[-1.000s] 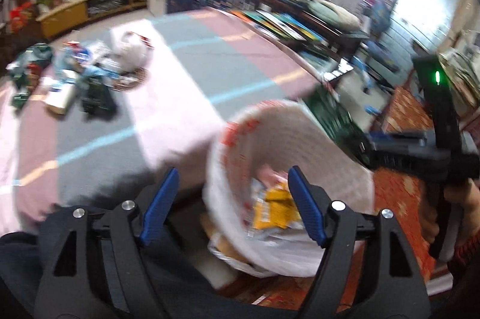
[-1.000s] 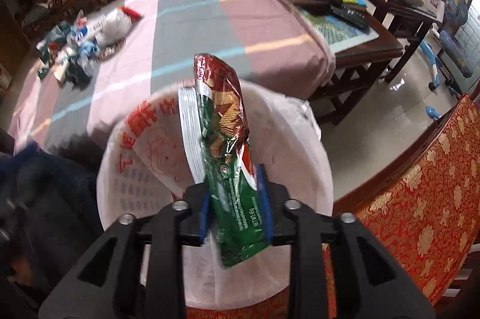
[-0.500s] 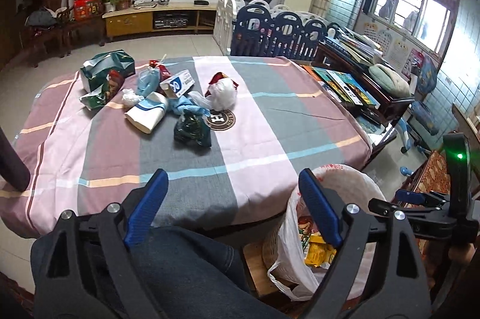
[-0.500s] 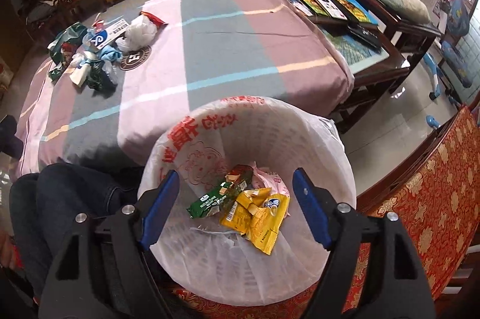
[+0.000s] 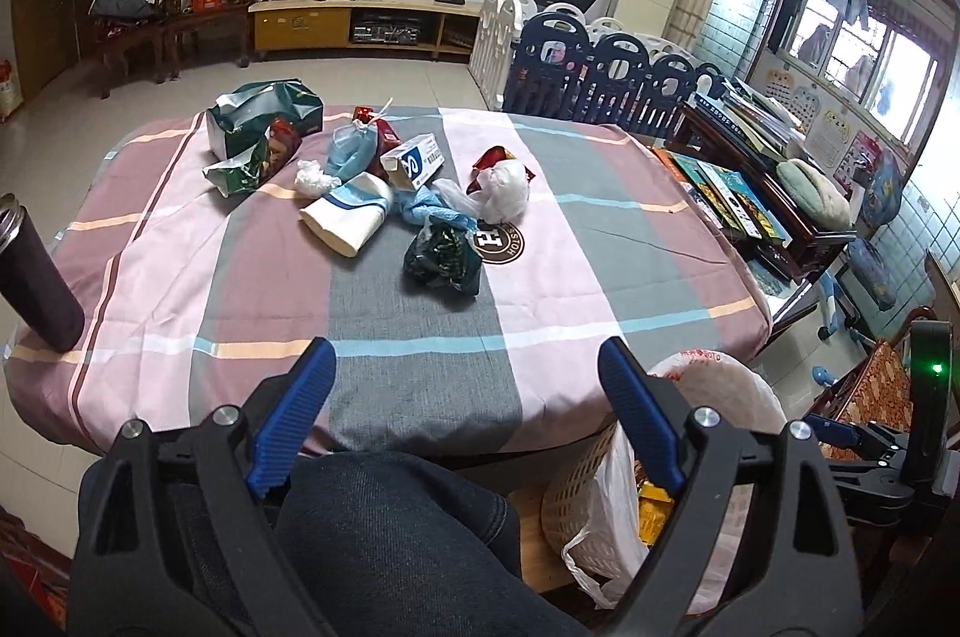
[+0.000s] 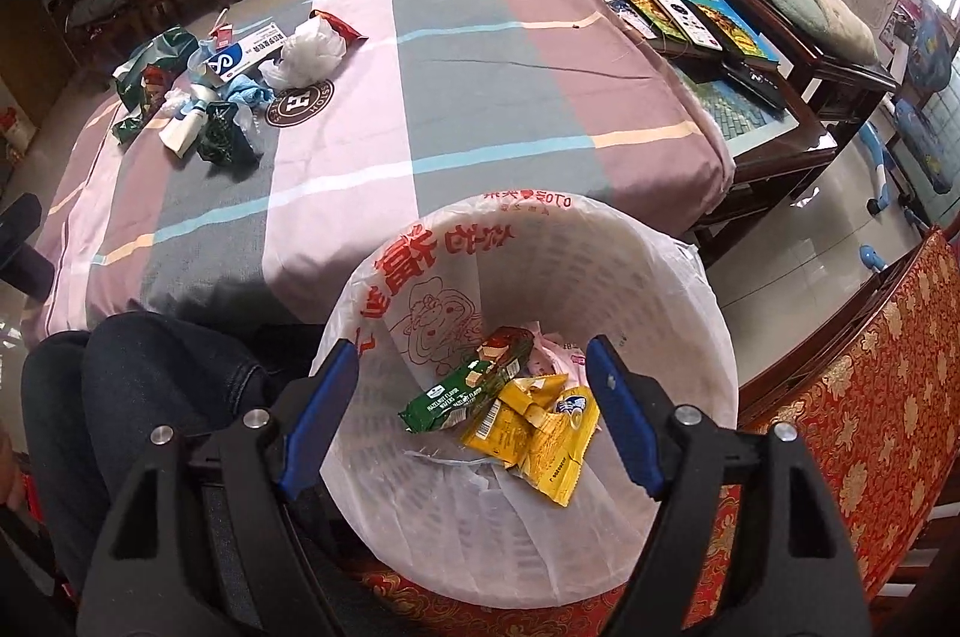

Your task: Collect trash

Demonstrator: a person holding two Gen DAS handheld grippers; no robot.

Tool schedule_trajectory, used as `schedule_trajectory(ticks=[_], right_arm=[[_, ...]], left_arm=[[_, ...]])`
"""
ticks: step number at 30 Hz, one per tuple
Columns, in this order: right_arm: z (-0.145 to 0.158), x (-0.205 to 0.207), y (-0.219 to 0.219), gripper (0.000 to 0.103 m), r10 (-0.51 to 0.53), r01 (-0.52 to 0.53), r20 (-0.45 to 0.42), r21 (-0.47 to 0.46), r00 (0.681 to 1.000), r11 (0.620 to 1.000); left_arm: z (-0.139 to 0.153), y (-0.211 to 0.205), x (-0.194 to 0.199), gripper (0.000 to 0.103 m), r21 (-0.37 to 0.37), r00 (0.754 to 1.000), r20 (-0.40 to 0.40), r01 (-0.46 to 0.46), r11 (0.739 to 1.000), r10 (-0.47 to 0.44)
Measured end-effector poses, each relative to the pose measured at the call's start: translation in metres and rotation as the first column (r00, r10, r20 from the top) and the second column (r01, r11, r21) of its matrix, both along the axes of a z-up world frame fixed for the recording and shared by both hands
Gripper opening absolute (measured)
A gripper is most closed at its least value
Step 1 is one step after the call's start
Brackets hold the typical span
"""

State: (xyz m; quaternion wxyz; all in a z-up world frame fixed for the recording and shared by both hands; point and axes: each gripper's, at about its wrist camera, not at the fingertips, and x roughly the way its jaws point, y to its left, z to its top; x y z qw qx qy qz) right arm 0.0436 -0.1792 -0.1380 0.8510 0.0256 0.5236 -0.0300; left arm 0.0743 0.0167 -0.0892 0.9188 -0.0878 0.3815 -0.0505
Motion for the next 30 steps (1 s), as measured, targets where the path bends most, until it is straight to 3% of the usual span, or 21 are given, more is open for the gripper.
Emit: schedule_trajectory(ticks=[7, 13, 15, 17, 19, 21, 23, 30], right_arm=[[0.005, -0.001, -0.001, 0.077, -0.007, 0.006, 0.035, 0.010, 0.999, 1.000], [0.025, -0.007, 0.006, 0.077, -0.018, 0.027, 0.171, -0.052, 0.985, 0.998], [0.039, -0.014, 0.007, 0.077, -0.030, 0.053, 0.274, -0.076, 0.961, 0.996], [0.051, -0.021, 0.008, 0.094, -0.036, 0.070, 0.374, -0.076, 0.927, 0.995], [0.060, -0.029, 0.008, 0.100, -0.052, 0.093, 0.458, -0.068, 0.888, 0.993], [0.063, -0.036, 0.007, 0.100, -0.079, 0.128, 0.519, -0.059, 0.851, 0.990], [0.064, -0.038, 0.005, 0.100, -0.090, 0.138, 0.544, -0.047, 0.834, 0.989], [0.058, -0.030, 0.002, 0.100, -0.080, 0.107, 0.478, -0.030, 0.875, 0.994]], left_arm=[[0.000, -0.002, -0.001, 0.089, 0.014, 1.000, 0.004, 0.004, 1.000, -0.004], [-0.002, -0.002, 0.000, 0.089, 0.018, 1.000, 0.001, -0.002, 1.000, 0.002], [-0.003, 0.000, 0.000, 0.089, 0.018, 1.000, 0.000, -0.006, 1.000, 0.006], [-0.003, 0.001, 0.000, 0.089, 0.017, 1.000, -0.001, -0.009, 1.000, 0.009], [-0.004, 0.001, 0.001, 0.089, 0.017, 1.000, -0.002, -0.012, 1.000, 0.012], [-0.005, 0.002, 0.001, 0.089, 0.020, 1.000, -0.006, -0.014, 1.000, 0.014], [-0.006, 0.002, 0.002, 0.089, 0.021, 1.000, -0.010, -0.014, 1.000, 0.014], [-0.008, 0.003, 0.002, 0.089, 0.019, 1.000, -0.016, -0.016, 1.000, 0.017]])
